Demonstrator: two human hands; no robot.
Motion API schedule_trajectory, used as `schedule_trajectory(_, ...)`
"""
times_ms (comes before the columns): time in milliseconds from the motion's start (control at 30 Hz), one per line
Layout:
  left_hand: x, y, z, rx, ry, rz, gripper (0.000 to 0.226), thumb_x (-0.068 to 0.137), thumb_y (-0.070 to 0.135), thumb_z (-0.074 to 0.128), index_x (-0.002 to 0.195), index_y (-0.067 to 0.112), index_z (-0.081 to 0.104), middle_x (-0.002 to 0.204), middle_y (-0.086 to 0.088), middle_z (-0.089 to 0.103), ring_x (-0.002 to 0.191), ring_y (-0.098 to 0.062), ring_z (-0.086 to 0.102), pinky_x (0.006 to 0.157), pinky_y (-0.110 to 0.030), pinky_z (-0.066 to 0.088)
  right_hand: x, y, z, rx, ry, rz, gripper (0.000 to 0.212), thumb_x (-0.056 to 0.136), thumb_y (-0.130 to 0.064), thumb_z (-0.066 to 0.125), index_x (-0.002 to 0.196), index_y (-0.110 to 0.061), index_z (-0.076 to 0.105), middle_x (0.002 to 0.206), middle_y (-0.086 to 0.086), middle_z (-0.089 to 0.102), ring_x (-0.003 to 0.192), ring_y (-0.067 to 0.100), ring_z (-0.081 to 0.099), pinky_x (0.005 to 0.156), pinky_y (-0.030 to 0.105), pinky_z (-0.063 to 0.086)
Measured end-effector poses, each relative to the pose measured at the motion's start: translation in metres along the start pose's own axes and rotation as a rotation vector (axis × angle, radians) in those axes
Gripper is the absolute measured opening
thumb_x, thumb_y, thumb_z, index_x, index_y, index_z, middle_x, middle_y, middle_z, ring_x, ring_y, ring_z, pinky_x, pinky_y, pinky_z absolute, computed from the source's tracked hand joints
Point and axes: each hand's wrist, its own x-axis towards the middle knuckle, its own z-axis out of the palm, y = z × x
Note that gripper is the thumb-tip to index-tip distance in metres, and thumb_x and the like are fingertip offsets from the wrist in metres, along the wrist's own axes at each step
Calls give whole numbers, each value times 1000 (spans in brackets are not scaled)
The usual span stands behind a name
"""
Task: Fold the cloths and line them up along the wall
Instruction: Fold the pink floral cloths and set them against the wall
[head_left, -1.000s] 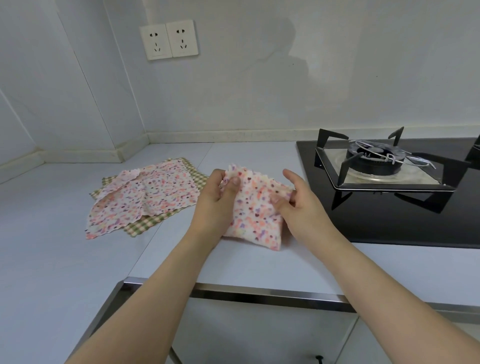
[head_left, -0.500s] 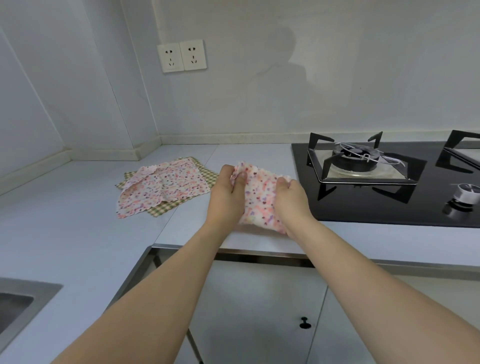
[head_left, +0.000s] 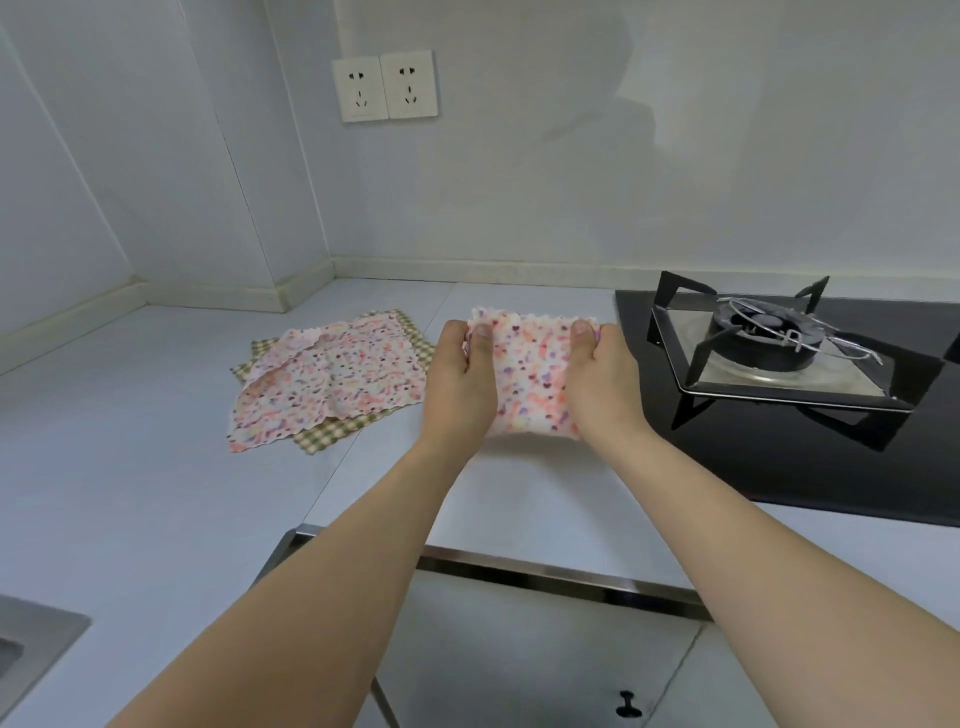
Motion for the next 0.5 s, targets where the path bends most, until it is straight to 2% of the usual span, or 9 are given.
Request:
schedule_trajectory(67, 23, -14, 7, 35, 19, -70, 29, 103, 33, 38, 79, 17, 35, 66, 6, 30, 49, -4, 27, 45, -16, 29, 23, 4, 13, -22, -18, 30, 33, 104, -36, 29, 95, -9, 46, 77, -4, 48, 62, 8, 45, 45, 12, 35)
schedule_trajectory(200, 67, -1, 18, 46, -4, -166, 30, 102, 37, 39, 79, 17, 38, 63, 6, 31, 53, -9, 30, 53, -26, 32, 64, -19, 15, -37, -53, 129, 31, 104, -35, 30, 95, -9, 46, 80, -6, 48, 69, 7, 46, 55, 21, 32)
schedule_trajectory(333, 98, 78, 32, -16, -69, -214, 28, 102, 33, 39, 78, 20, 38, 63, 6, 33, 53, -8, 31, 50, -22, 32, 96, -82, -35, -83, -19, 176, 29, 104, -33, 32, 96, -9, 45, 86, -1, 50, 81, 17, 48, 72, 29, 35)
schedule_trajectory(500, 99, 189, 60, -46, -183, -284, 24, 102, 33, 37, 82, 21, 41, 65, 8, 39, 50, -1, 36, 48, -15, 34, 109, -154, -125, -169, 60, 253, 29, 104, -33, 33, 97, -8, 45, 78, -4, 48, 75, 17, 49, 71, 31, 36)
